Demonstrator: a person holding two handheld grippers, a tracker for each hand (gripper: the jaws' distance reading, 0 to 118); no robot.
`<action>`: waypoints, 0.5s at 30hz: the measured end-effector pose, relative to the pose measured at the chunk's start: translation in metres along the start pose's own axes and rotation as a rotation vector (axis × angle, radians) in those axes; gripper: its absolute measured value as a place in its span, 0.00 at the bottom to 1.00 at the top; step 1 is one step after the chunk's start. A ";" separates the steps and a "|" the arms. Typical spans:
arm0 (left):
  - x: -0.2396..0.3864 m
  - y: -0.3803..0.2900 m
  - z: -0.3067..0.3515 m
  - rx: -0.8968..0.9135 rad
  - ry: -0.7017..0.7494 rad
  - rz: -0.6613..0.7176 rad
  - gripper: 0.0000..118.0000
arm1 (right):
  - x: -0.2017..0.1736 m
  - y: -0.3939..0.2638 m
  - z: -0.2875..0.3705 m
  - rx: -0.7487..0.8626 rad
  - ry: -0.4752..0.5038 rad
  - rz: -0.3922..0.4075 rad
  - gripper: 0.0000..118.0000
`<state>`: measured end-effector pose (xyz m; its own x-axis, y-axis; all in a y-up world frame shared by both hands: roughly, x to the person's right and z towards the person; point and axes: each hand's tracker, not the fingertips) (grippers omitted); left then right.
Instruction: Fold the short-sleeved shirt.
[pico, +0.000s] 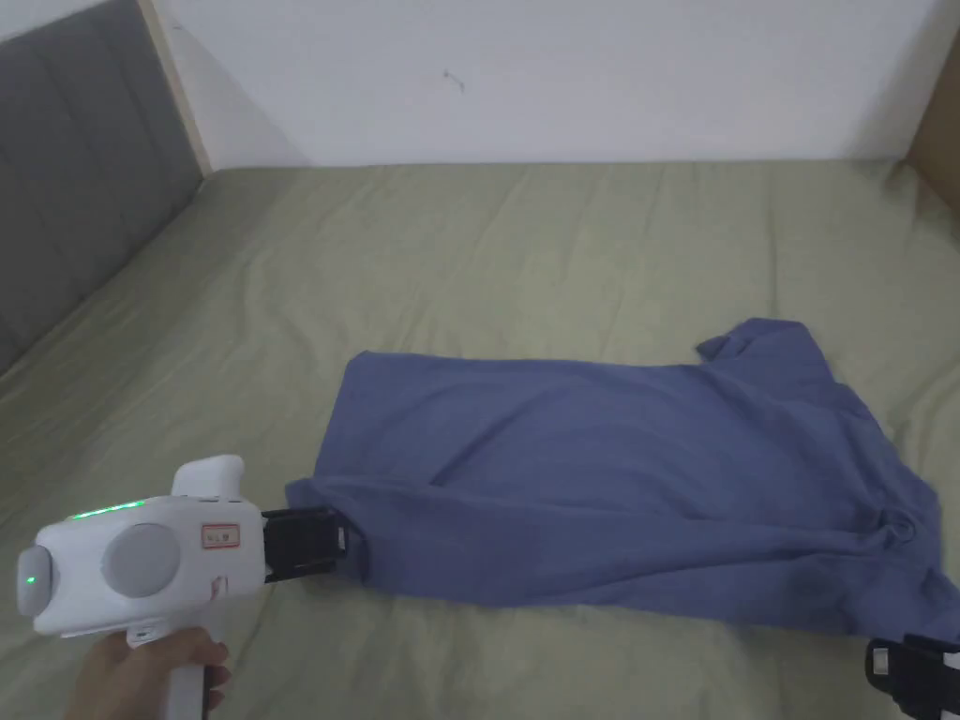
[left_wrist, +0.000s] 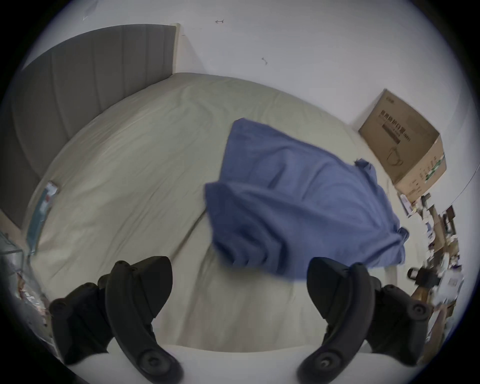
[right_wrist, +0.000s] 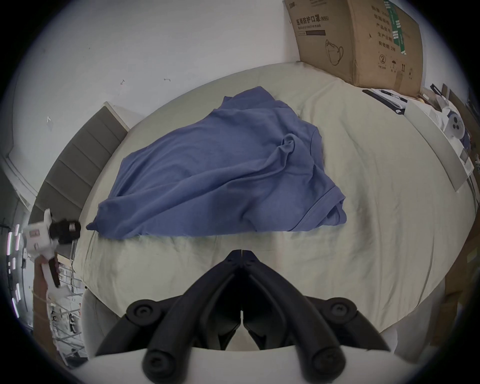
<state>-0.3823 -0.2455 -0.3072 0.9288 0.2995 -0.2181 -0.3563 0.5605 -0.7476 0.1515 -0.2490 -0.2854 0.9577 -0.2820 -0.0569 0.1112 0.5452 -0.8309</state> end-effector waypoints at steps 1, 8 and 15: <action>-0.002 0.004 -0.011 -0.029 -0.005 0.035 0.89 | 0.000 0.000 0.000 -0.004 -0.003 0.001 0.00; -0.010 -0.005 -0.044 -0.109 0.042 0.046 0.00 | 0.009 0.001 0.005 -0.025 -0.013 -0.038 0.00; -0.009 0.000 -0.007 -0.056 -0.003 0.010 0.00 | 0.034 0.022 -0.002 0.006 -0.168 -0.012 0.84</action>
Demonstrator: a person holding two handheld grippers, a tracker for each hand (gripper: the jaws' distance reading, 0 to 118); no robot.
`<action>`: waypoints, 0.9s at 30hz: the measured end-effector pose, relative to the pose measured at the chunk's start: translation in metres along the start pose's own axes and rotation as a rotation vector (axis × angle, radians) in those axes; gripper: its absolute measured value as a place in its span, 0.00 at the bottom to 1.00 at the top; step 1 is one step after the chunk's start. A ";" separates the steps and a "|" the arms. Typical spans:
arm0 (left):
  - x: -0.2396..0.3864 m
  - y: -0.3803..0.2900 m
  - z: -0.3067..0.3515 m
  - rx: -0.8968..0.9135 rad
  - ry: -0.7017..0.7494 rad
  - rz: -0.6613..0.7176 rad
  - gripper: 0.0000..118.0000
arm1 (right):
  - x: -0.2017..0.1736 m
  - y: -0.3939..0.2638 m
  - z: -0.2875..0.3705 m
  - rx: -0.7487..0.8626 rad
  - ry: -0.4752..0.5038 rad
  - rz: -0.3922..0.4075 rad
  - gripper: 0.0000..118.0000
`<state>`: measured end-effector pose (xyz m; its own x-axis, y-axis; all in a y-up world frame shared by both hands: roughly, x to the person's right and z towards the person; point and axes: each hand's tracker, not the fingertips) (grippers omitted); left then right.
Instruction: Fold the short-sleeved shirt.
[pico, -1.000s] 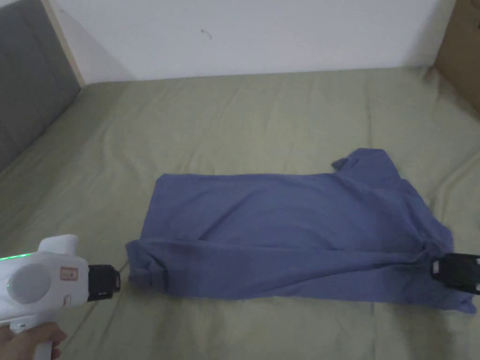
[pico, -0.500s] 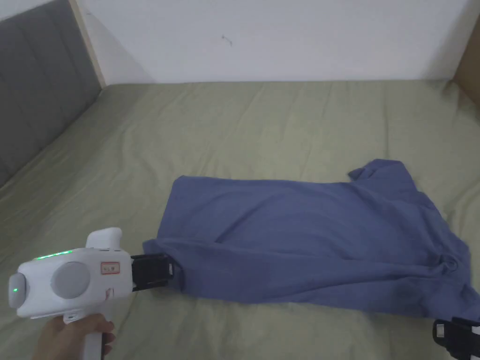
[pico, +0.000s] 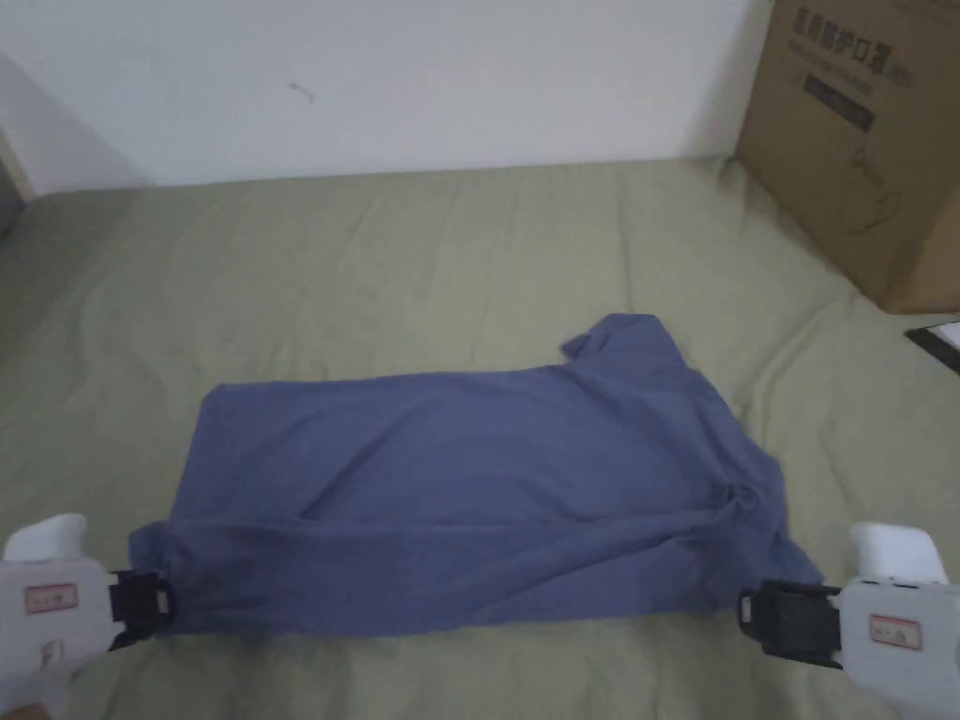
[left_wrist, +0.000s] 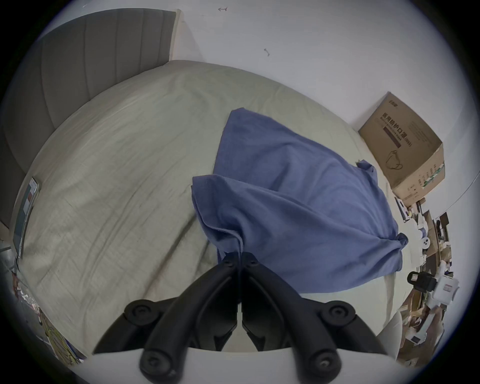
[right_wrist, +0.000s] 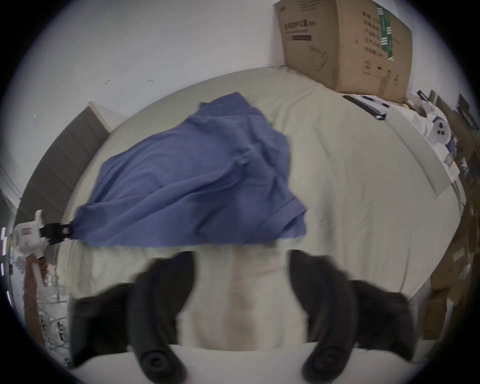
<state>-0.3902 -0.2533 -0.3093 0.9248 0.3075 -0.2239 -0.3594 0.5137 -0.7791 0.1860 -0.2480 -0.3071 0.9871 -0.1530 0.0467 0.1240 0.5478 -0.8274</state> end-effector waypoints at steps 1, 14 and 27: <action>0.007 0.000 0.005 0.000 0.000 -0.001 0.00 | 0.004 0.005 -0.006 -0.001 -0.004 -0.003 0.85; 0.001 0.004 -0.002 -0.026 0.006 -0.010 0.00 | 0.004 0.049 -0.086 -0.121 0.035 -0.158 0.09; -0.005 -0.059 0.064 -0.072 0.028 -0.087 0.00 | 0.029 -0.014 0.012 -0.119 0.062 -0.071 0.09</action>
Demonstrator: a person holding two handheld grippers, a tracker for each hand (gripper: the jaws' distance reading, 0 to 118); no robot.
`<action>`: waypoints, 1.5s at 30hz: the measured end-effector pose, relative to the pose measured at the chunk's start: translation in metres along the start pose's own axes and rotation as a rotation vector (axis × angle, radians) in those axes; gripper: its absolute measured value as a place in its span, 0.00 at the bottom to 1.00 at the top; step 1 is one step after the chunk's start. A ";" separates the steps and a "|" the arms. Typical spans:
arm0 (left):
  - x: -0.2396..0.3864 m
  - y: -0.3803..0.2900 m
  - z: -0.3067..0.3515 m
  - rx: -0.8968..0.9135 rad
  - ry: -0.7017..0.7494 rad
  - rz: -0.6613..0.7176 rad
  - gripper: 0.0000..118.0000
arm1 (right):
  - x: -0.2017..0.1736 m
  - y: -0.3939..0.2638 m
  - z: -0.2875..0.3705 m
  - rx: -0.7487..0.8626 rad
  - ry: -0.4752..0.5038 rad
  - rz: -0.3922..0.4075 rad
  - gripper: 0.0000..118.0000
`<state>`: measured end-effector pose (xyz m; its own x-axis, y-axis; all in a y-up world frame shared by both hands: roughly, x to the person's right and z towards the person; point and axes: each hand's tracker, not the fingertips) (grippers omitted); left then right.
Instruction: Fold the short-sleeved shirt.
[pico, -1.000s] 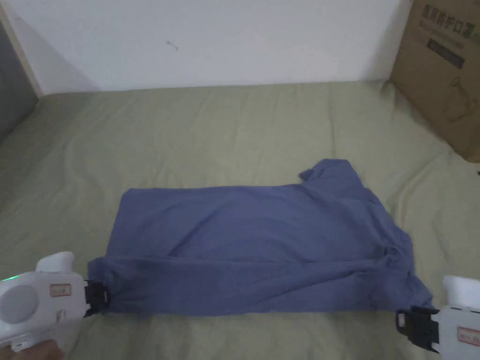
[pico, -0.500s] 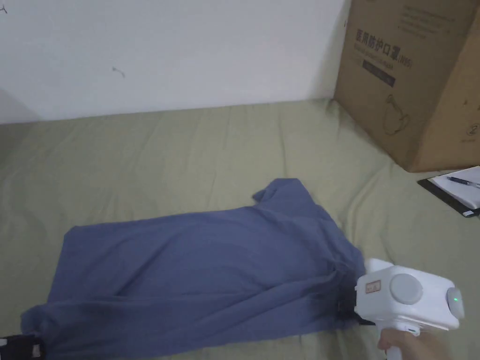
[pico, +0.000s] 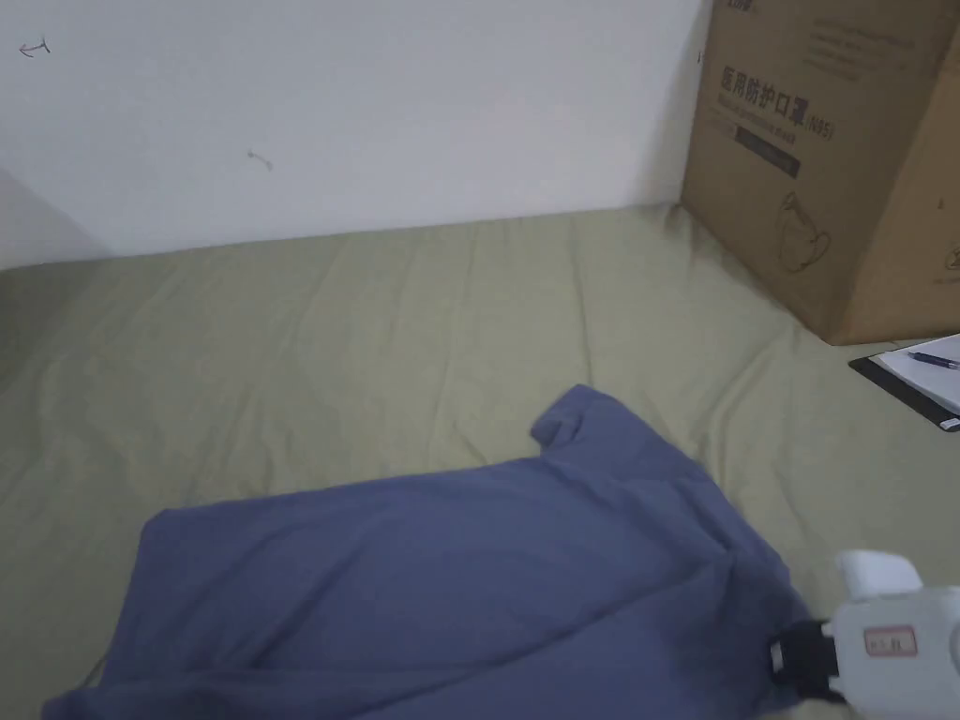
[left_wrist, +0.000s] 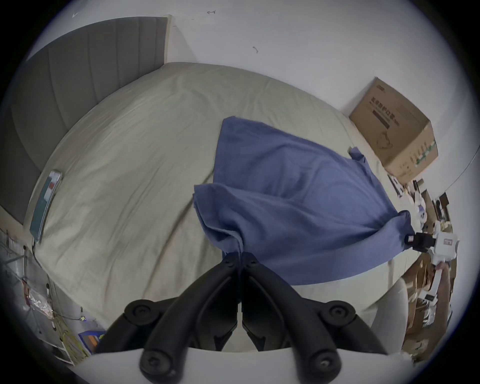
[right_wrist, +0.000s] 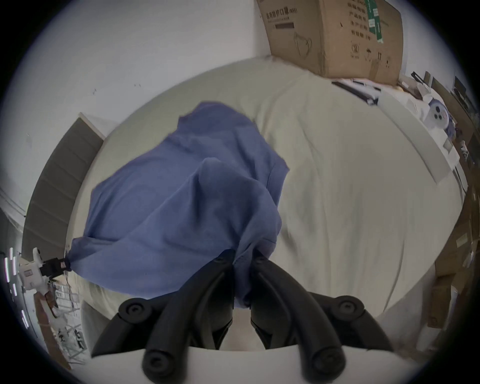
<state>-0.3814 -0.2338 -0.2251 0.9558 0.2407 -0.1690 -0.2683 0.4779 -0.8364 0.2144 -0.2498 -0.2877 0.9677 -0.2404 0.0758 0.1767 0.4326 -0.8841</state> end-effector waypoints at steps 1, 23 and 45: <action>-0.002 -0.009 -0.005 -0.019 0.015 -0.002 0.00 | 0.002 -0.010 -0.007 -0.049 0.012 -0.006 0.09; 0.068 0.100 -0.029 0.163 0.023 -0.074 0.00 | -0.053 0.182 -0.030 0.196 0.038 0.207 0.02; 0.020 0.211 -0.156 0.005 0.142 -0.006 0.97 | -0.059 0.242 -0.180 -0.068 -0.198 0.268 0.01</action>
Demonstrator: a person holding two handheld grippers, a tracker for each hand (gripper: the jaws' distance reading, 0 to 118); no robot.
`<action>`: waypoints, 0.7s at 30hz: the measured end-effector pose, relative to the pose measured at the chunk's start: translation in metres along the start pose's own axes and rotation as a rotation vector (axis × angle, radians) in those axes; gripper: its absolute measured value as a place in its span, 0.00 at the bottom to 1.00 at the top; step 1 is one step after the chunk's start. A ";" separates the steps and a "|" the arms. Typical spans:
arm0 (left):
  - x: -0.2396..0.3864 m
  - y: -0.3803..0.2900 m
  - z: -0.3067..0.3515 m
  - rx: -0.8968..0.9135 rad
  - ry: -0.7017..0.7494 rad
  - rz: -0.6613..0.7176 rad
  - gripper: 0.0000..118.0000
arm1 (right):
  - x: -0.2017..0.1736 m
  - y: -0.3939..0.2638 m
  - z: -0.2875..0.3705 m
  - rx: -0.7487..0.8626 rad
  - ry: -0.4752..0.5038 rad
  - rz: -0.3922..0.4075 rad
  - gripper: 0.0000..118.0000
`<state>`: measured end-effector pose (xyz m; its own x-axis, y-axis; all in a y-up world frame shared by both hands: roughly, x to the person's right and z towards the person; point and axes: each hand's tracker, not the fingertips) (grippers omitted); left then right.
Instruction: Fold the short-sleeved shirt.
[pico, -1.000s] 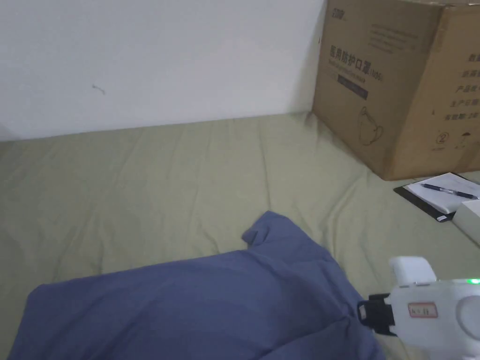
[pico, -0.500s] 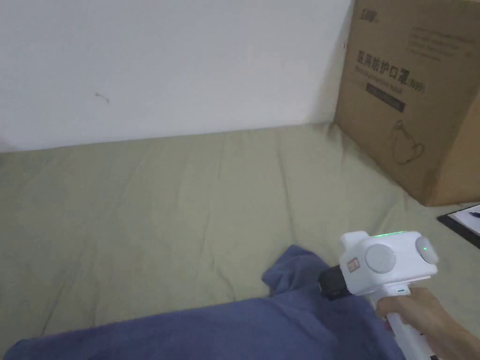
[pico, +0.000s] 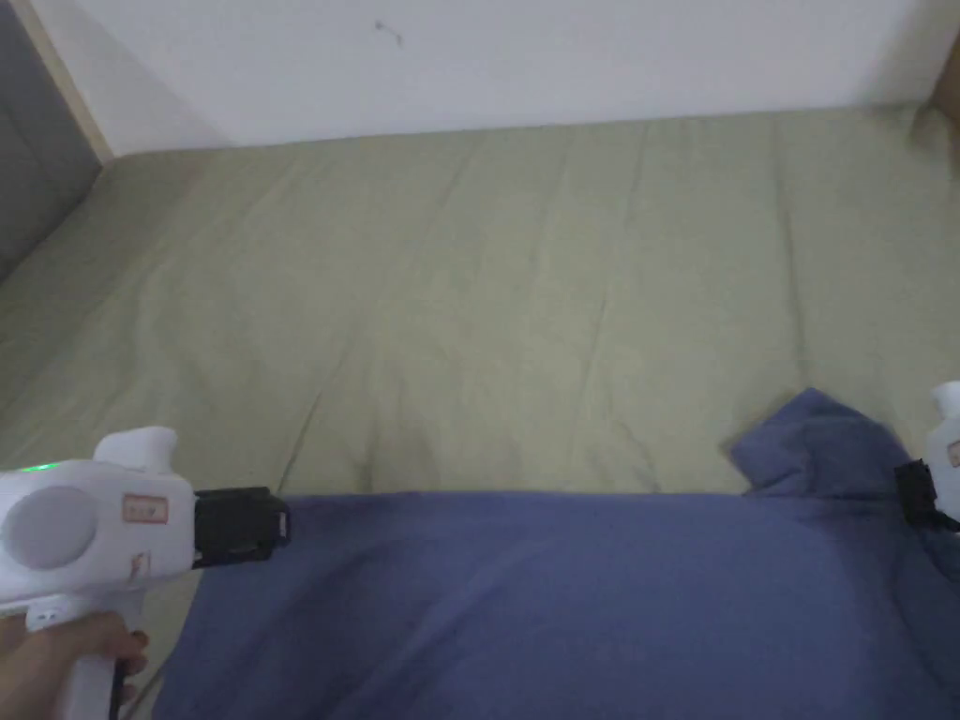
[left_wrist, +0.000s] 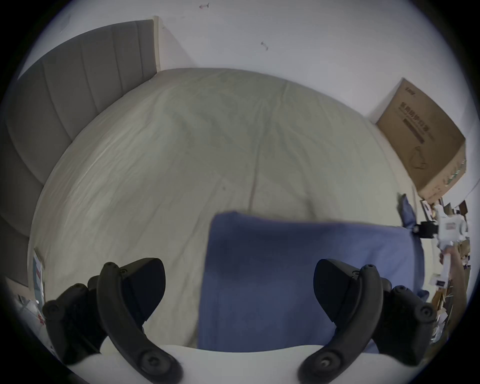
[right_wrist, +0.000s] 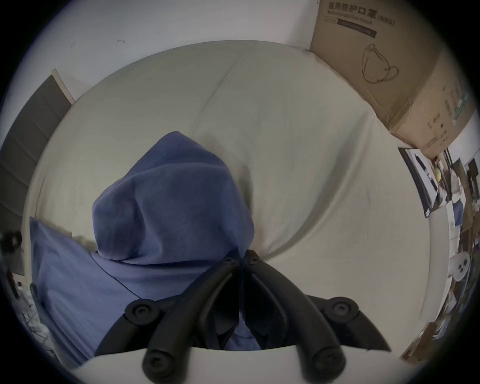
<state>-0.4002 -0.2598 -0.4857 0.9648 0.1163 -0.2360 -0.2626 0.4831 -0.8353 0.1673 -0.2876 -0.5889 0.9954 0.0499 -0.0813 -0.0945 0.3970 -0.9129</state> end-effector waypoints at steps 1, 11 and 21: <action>0.002 0.006 -0.006 0.005 0.032 -0.018 0.97 | -0.002 0.000 0.001 0.000 -0.006 0.020 0.01; 0.043 0.015 -0.041 -0.089 0.071 -0.209 0.31 | 0.000 0.005 0.014 -0.007 0.005 0.021 0.01; 0.033 0.016 0.070 0.047 0.003 -0.183 0.00 | 0.035 -0.018 0.134 0.162 0.123 -0.045 0.01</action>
<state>-0.3719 -0.1871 -0.4723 0.9963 0.0203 -0.0833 -0.0812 0.5360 -0.8403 0.2021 -0.1700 -0.5220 0.9919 -0.0794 -0.0991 -0.0409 0.5389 -0.8414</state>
